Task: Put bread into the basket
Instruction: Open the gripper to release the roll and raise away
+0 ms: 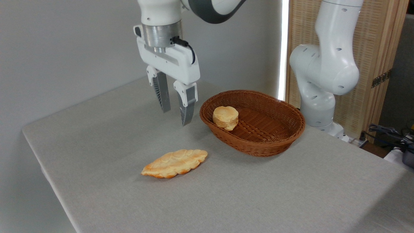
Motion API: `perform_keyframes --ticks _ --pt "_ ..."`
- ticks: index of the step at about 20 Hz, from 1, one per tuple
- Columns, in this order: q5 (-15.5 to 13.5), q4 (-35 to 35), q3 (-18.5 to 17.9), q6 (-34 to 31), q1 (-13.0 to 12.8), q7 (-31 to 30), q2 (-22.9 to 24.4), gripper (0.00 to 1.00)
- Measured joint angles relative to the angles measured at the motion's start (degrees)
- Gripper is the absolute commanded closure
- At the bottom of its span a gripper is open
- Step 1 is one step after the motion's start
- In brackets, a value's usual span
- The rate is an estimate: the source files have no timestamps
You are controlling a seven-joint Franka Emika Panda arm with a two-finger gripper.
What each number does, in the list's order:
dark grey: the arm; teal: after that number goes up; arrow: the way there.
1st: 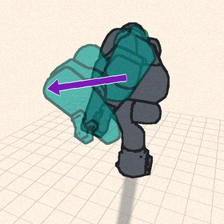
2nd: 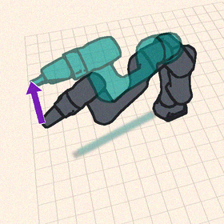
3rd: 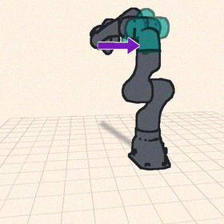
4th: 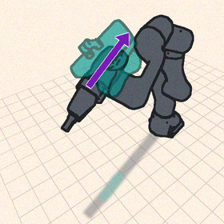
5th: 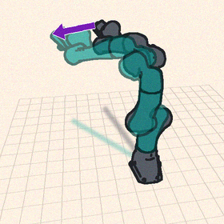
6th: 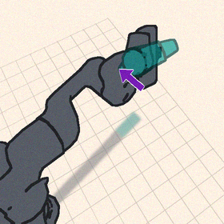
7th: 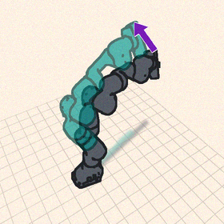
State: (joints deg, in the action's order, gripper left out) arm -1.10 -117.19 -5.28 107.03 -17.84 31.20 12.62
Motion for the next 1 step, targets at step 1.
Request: perform_keyframes --ticks 1 --pt "0.51 0.56 0.0 0.11 0.0 0.0 -0.82 0.0"
